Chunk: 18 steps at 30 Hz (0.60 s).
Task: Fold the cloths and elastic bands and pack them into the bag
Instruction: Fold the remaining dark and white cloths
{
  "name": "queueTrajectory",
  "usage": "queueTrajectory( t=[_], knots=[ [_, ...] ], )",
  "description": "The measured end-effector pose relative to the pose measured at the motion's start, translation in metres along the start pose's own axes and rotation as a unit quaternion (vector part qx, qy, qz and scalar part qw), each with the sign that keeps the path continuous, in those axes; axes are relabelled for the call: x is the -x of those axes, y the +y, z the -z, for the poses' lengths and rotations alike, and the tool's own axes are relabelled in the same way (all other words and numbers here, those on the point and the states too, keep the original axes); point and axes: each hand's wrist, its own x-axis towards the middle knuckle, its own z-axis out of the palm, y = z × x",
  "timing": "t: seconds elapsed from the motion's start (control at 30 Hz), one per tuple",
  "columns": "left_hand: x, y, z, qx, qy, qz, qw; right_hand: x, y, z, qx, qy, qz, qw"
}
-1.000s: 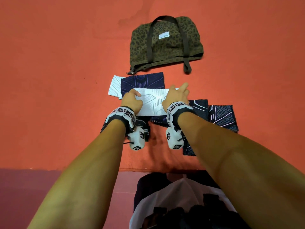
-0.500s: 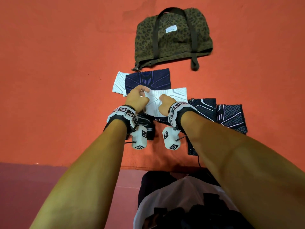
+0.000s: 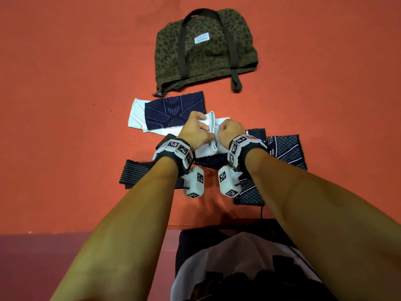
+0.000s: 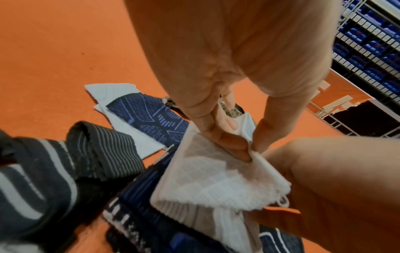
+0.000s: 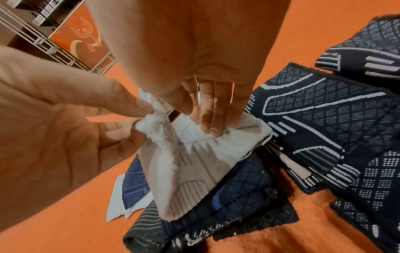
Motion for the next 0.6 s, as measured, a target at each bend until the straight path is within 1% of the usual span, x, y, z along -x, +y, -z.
queueTrajectory(
  t=[0.1,0.27,0.4,0.5,0.6],
  knots=[
    [-0.004,0.0,-0.01,0.0,-0.013,0.007,1.0,-0.003,0.009,0.005,-0.002,0.015,-0.01,1.0],
    [-0.009,-0.002,-0.024,-0.011,-0.021,0.009,1.0,-0.007,0.015,0.014,-0.031,-0.009,0.0,0.999],
    [-0.012,-0.003,-0.031,-0.023,-0.031,0.013,0.999,-0.011,0.017,0.019,-0.04,-0.008,-0.01,0.999],
    [-0.015,-0.002,-0.036,-0.036,-0.027,0.02,0.999,-0.012,0.019,0.021,-0.058,-0.011,-0.021,0.998],
    [-0.016,-0.003,-0.038,-0.061,-0.015,0.03,0.998,-0.012,0.018,0.022,-0.057,0.003,-0.008,0.998]
  ],
)
